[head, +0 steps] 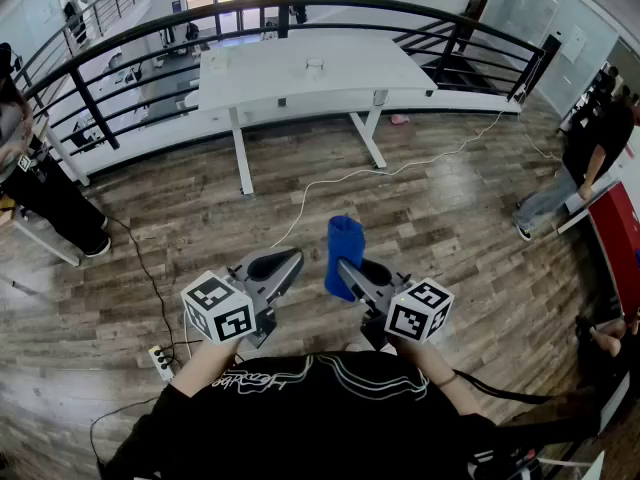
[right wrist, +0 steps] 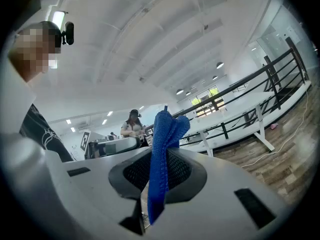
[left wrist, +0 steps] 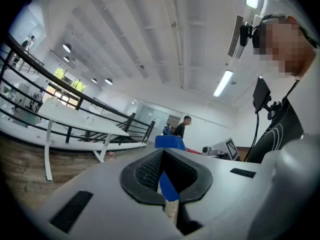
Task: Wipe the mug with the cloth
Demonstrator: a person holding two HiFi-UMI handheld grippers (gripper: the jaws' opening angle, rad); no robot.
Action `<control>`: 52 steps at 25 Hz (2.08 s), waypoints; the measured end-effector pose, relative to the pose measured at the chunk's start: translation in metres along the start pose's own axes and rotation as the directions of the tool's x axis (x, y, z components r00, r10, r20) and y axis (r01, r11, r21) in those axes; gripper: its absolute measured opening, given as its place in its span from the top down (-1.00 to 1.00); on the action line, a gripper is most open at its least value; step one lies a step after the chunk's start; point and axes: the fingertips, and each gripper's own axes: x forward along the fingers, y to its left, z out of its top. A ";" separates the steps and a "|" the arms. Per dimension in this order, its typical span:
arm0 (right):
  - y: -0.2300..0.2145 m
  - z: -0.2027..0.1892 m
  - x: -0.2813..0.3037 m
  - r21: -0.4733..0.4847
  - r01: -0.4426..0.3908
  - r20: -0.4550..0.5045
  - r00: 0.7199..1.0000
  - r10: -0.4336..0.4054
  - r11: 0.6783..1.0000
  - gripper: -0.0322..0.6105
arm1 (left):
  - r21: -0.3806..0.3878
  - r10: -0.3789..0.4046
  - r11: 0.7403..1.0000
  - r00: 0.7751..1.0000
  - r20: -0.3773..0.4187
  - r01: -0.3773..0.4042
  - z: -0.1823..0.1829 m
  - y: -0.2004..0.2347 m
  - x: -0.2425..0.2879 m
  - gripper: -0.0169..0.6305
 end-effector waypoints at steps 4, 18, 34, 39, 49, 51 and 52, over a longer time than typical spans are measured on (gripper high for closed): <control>-0.001 0.000 0.002 0.000 0.000 0.016 1.000 0.000 1.000 0.75 | 0.002 -0.003 1.000 1.000 0.005 0.003 0.000 0.005 -0.002 0.93; -0.034 0.001 0.015 0.047 -0.017 0.008 1.000 0.016 0.999 0.75 | -0.022 0.015 1.000 1.000 -0.013 -0.015 -0.002 0.031 0.023 0.93; -0.384 0.072 0.126 0.178 0.030 0.031 0.999 -0.036 0.984 0.75 | -0.097 0.070 0.992 0.993 -0.095 -0.079 0.005 0.268 0.287 0.93; -0.535 0.145 0.194 0.211 0.037 0.004 0.999 -0.039 0.977 0.75 | -0.111 0.094 0.988 0.991 -0.096 -0.105 0.050 0.368 0.413 0.93; -0.634 0.221 0.308 0.215 -0.031 0.012 0.999 0.029 0.976 0.75 | -0.068 0.198 0.977 0.977 -0.083 -0.204 0.102 0.504 0.480 0.93; -0.642 0.220 0.323 0.232 -0.032 0.001 0.999 0.033 0.972 0.75 | -0.072 0.231 0.969 0.969 -0.084 -0.237 0.105 0.528 0.480 0.93; -0.647 0.219 0.332 0.245 -0.031 -0.002 0.999 0.032 0.969 0.75 | -0.078 0.245 0.965 0.966 -0.088 -0.251 0.105 0.541 0.480 0.93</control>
